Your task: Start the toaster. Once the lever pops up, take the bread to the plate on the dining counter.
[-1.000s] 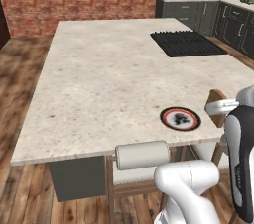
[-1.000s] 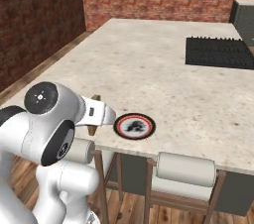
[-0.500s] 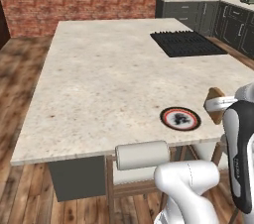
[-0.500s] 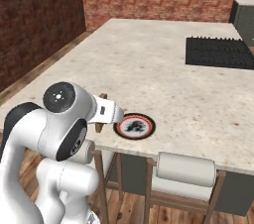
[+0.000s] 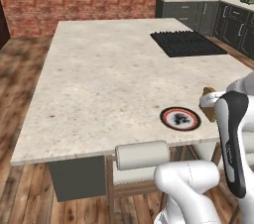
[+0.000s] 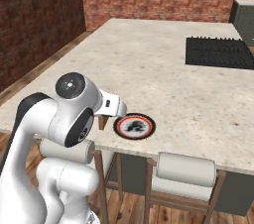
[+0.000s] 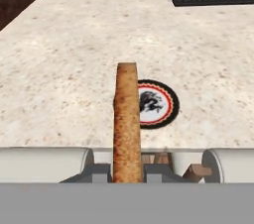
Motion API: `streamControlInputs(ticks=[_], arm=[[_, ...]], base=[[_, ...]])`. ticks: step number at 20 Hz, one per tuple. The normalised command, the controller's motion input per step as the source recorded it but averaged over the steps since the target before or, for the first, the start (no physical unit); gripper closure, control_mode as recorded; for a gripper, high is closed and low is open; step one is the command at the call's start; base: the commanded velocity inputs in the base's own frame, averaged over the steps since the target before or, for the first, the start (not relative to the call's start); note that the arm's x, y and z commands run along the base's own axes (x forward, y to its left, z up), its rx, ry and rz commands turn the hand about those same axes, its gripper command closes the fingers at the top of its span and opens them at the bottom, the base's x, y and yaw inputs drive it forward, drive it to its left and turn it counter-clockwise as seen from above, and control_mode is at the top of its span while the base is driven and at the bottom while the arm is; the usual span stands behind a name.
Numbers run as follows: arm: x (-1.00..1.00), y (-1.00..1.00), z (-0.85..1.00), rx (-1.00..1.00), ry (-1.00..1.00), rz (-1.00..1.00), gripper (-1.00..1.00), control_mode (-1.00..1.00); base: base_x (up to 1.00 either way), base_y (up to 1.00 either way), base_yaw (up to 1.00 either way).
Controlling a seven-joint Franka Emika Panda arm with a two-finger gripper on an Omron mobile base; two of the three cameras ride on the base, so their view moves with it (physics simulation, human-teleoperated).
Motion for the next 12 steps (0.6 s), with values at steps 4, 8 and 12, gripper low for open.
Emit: streamControlInputs(ticks=[4, 8, 12], arm=[[0.36, 0.0, -0.37, 0.0, 0.0, 0.0, 1.0, -1.0], [0.41, 0.0, -0.33, 0.0, 0.0, 0.0, 1.0, -1.0], [0.42, 0.0, -0.28, 0.0, 0.0, 0.0, 1.0, -1.0]], base=[[0.0, 0.0, 0.0], [0.0, 0.0, 0.0], [0.0, 0.0, 0.0]])
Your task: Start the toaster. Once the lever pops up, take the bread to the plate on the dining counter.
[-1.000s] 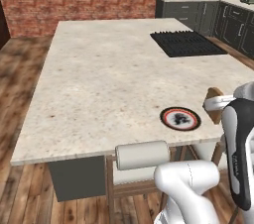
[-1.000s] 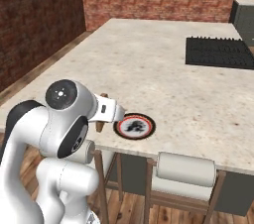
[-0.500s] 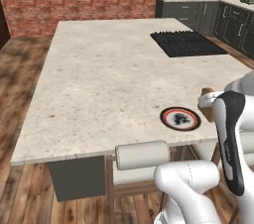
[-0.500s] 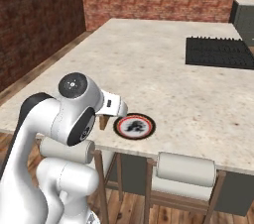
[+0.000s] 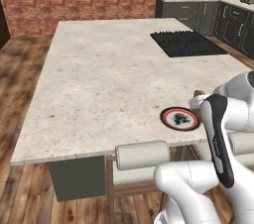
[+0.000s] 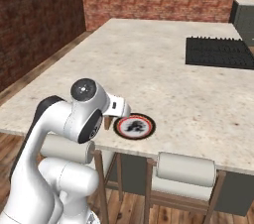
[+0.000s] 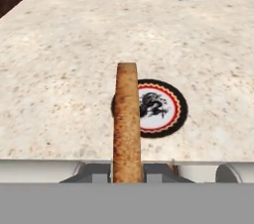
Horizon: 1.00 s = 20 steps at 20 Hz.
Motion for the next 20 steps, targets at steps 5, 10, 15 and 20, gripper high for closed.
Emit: streamControlInputs(ticks=[5, 10, 15, 20], arm=[[0.26, -0.09, -0.3, 0.0, 0.0, 0.0, 1.0, -1.0], [0.26, -0.12, -0.23, 0.0, 0.0, 0.0, 1.0, -1.0], [0.31, -0.09, -0.22, 0.0, 0.0, 0.0, 1.0, -1.0], [0.27, -0.04, -0.1, 0.0, 0.0, 0.0, 1.0, -1.0]], base=[[0.0, 0.0, 0.0], [0.0, 0.0, 0.0], [0.0, 0.0, 0.0], [0.0, 0.0, 0.0]])
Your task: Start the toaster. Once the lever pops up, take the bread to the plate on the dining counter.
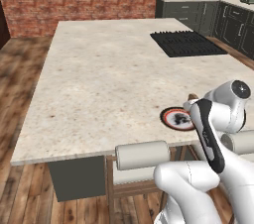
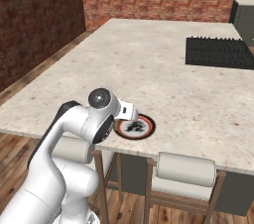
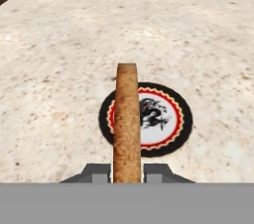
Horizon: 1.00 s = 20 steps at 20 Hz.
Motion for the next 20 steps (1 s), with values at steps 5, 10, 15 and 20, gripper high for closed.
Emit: streamControlInputs(ticks=[5, 10, 15, 20], arm=[[0.29, -0.01, -0.06, 0.0, 0.0, 0.0, 1.0, -1.0], [0.19, 0.0, -0.03, 0.0, 0.0, 0.0, 1.0, -1.0], [0.03, 0.0, -0.1, 0.0, 0.0, 0.0, 1.0, -1.0], [0.0, 0.0, -0.32, 0.0, 0.0, 0.0, 1.0, -1.0]], base=[[0.0, 0.0, 0.0], [0.0, 0.0, 0.0], [0.0, 0.0, 0.0], [0.0, 0.0, 0.0]])
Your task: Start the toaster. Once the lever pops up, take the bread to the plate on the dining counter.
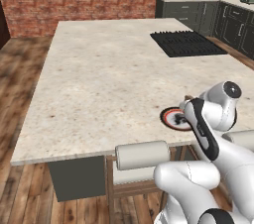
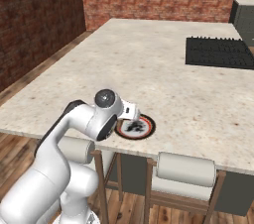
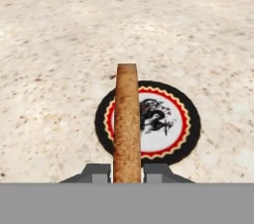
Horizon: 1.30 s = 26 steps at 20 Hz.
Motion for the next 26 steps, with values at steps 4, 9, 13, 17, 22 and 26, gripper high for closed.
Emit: streamControlInputs(ticks=[4, 9, 13, 17, 22, 26], arm=[[0.05, 0.0, -0.32, 0.0, 0.0, 0.0, 1.0, -1.0], [0.09, 0.0, -0.23, 0.0, 0.0, 0.0, 1.0, -1.0], [0.12, 0.0, 0.0, 0.0, 0.0, 0.0, 1.0, -1.0], [0.16, 0.0, 0.0, 0.0, 0.0, 0.0, 1.0, -1.0], [0.13, -0.06, -0.05, 0.0, 0.0, 0.0, 1.0, -1.0], [0.09, -0.09, -0.1, 0.0, 0.0, 0.0, 1.0, -1.0]], base=[[0.0, 0.0, 0.0], [0.0, 0.0, 0.0], [0.0, 0.0, 0.0], [0.0, 0.0, 0.0], [0.0, 0.0, 0.0], [0.0, 0.0, 0.0]])
